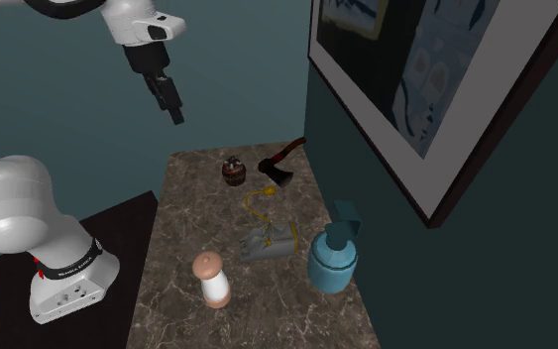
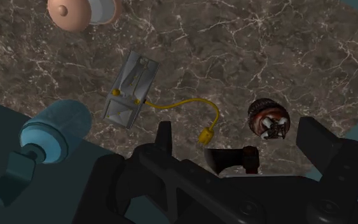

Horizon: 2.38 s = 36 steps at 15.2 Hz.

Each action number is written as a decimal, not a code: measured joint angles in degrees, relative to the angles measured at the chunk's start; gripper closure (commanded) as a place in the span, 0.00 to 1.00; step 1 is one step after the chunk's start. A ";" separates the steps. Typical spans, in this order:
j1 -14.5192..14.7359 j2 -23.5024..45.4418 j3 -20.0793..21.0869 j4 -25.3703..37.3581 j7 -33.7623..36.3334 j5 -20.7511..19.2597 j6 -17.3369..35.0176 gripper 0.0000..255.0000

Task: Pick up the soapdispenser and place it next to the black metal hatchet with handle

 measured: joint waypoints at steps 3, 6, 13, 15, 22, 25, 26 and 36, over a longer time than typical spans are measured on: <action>-1.51 2.96 -2.27 -1.13 -0.55 -1.16 5.37 0.00; -2.84 6.71 -4.35 -0.94 -0.86 -1.95 10.25 0.00; -5.88 15.76 -10.34 0.32 -3.09 -2.91 21.17 0.00; -6.50 18.65 -11.92 1.17 -3.69 -2.63 24.07 0.00; -8.25 29.90 -17.68 6.45 -7.32 0.80 32.70 0.00; -8.96 34.72 -19.77 9.18 -9.26 3.55 35.67 0.00; -9.30 36.94 -20.63 11.14 -10.46 4.96 36.18 0.00; -13.02 51.49 -23.06 19.56 -17.71 16.43 42.75 0.00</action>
